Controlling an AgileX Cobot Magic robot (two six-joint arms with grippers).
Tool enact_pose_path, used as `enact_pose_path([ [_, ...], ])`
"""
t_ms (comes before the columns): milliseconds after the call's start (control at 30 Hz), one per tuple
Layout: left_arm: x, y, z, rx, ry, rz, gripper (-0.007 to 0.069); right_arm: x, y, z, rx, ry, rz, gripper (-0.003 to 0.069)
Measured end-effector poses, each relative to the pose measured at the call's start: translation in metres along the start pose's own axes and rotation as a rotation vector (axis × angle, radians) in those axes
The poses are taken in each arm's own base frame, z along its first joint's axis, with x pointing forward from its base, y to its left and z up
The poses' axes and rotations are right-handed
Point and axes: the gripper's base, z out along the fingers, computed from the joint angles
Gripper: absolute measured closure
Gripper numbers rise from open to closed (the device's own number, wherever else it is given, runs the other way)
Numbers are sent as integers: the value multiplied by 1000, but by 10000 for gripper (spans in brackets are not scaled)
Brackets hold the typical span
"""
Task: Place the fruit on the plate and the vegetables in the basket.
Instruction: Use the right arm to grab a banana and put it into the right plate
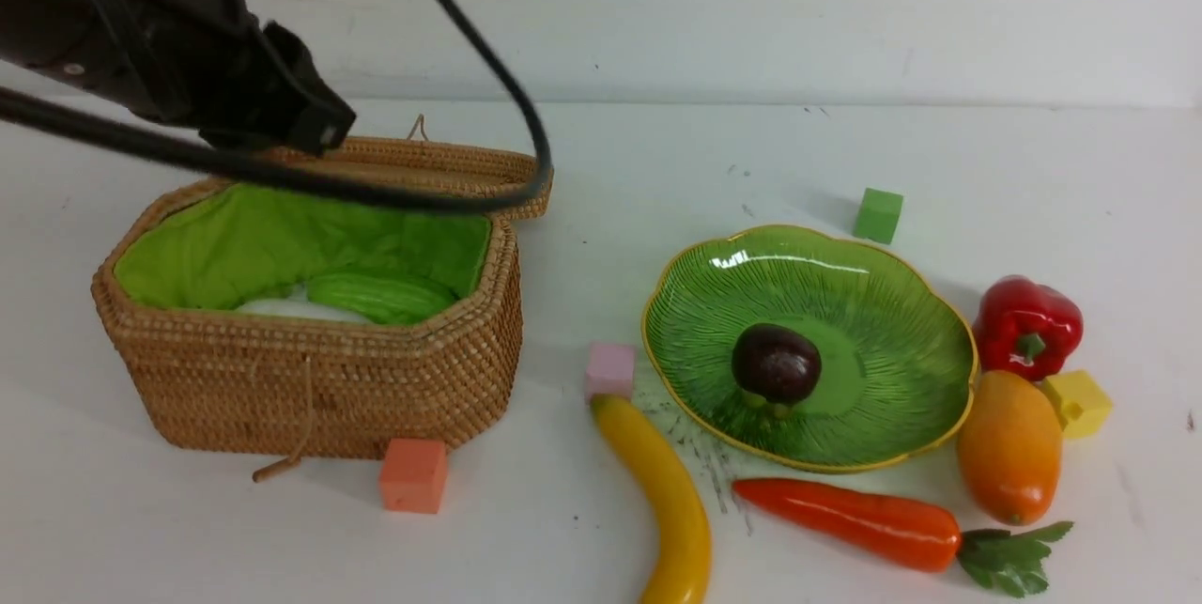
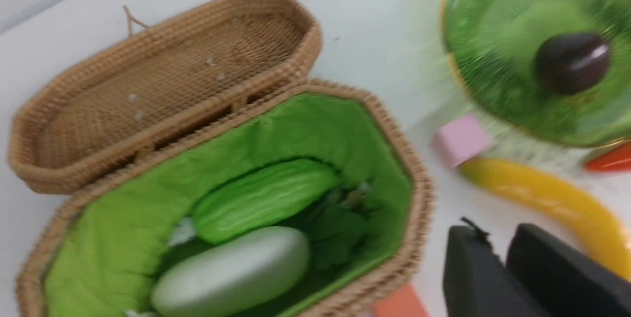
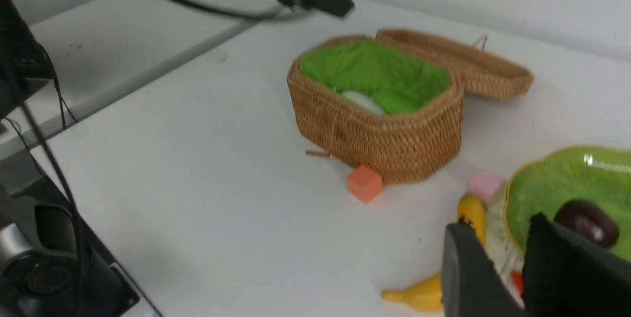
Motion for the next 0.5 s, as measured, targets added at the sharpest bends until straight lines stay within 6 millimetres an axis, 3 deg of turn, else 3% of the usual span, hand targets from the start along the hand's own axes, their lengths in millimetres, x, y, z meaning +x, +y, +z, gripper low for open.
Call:
enact_pose_path([
  [100,3,-9,-21,30,-9,-57,638,0,-11,16,8,87,55,466],
  [133,13,-17,-37,45,-11,-80,638,0,-21,32,18,159,101,466],
  [200,27,-24,-50,47,-18,-88,638,2,-31,47,26,228,146,468],
  [400,106,-54,-85,84,-111,-145,638,5,-70,103,82,475,282,579],
  [500,141,-64,-87,101,-154,-160,638,7,-78,128,81,550,309,630],
])
